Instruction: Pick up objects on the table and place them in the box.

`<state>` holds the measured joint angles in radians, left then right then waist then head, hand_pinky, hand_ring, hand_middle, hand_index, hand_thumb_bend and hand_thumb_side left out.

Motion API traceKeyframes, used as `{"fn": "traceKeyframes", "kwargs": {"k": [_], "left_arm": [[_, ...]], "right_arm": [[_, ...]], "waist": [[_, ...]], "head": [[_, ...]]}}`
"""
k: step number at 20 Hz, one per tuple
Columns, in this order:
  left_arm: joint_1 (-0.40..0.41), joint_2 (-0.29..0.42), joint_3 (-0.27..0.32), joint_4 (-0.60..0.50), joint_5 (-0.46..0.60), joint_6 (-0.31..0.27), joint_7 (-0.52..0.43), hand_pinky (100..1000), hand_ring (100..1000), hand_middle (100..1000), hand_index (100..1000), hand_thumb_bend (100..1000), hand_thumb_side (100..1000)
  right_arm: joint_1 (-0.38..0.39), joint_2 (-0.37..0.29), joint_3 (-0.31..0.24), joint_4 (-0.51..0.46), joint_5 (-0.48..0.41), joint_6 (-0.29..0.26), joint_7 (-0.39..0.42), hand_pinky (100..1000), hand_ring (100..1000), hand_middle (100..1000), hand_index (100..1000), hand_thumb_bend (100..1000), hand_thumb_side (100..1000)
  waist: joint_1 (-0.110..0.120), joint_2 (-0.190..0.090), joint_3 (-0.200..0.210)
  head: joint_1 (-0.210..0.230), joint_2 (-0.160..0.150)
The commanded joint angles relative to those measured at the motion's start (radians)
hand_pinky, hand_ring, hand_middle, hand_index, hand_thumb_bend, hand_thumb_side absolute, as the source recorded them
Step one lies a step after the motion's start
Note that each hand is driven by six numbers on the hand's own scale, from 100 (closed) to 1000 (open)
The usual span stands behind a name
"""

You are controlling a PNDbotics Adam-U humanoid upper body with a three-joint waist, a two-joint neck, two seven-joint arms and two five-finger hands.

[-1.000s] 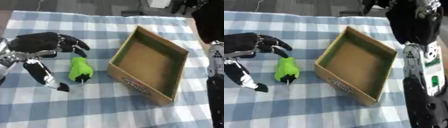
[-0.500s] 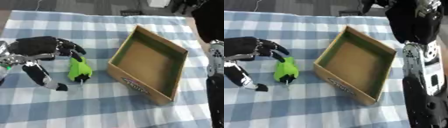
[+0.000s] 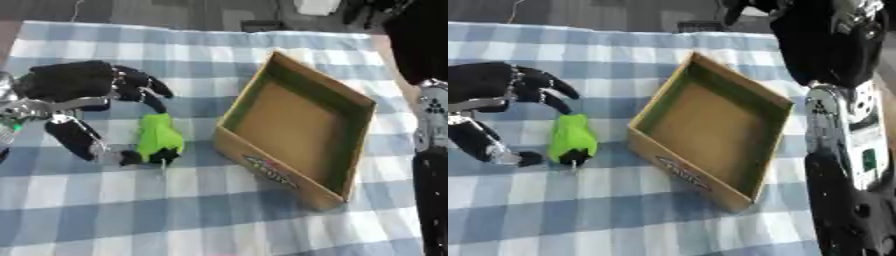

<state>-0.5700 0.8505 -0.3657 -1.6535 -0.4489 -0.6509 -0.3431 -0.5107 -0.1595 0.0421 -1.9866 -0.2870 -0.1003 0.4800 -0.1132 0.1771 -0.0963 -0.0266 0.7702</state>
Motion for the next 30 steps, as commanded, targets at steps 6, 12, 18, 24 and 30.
{"fn": "traceKeyframes", "kwargs": {"k": [6, 12, 18, 24, 30], "left_arm": [[-0.040, 0.007, -0.004, 0.026, -0.021, -0.029, 0.013, 100, 820, 820, 797, 365, 643], [-0.049, 0.000, -0.010, 0.050, -0.044, -0.054, 0.009, 100, 817, 817, 798, 377, 633], [-0.043, -0.004, -0.013, 0.093, -0.079, -0.081, 0.002, 100, 817, 817, 803, 417, 617], [-0.032, -0.007, -0.016, 0.132, -0.114, -0.094, -0.008, 100, 821, 822, 807, 489, 588], [-0.019, -0.011, -0.017, 0.171, -0.151, -0.103, -0.026, 100, 826, 827, 831, 557, 525]], "right_arm": [[-0.019, 0.007, 0.001, -0.013, -0.006, 0.002, 0.004, 482, 567, 686, 842, 100, 940], [-0.030, 0.026, 0.004, -0.013, -0.011, 0.008, 0.008, 483, 568, 687, 842, 100, 940], [-0.044, 0.042, 0.008, -0.013, -0.014, 0.012, 0.011, 483, 568, 687, 841, 100, 940], [-0.050, 0.046, 0.011, -0.013, -0.017, 0.013, 0.015, 483, 568, 686, 840, 100, 940], [-0.056, 0.053, 0.015, -0.013, -0.019, 0.016, 0.021, 483, 568, 687, 838, 100, 942]], "waist": [[0.002, -0.008, -0.007], [-0.002, 0.000, -0.022], [-0.003, 0.010, -0.035], [-0.004, 0.013, -0.039], [-0.004, 0.015, -0.045]], "head": [[0.001, 0.000], [0.026, 0.000], [0.036, 0.000], [0.041, 0.000], [0.047, 0.000]]}}
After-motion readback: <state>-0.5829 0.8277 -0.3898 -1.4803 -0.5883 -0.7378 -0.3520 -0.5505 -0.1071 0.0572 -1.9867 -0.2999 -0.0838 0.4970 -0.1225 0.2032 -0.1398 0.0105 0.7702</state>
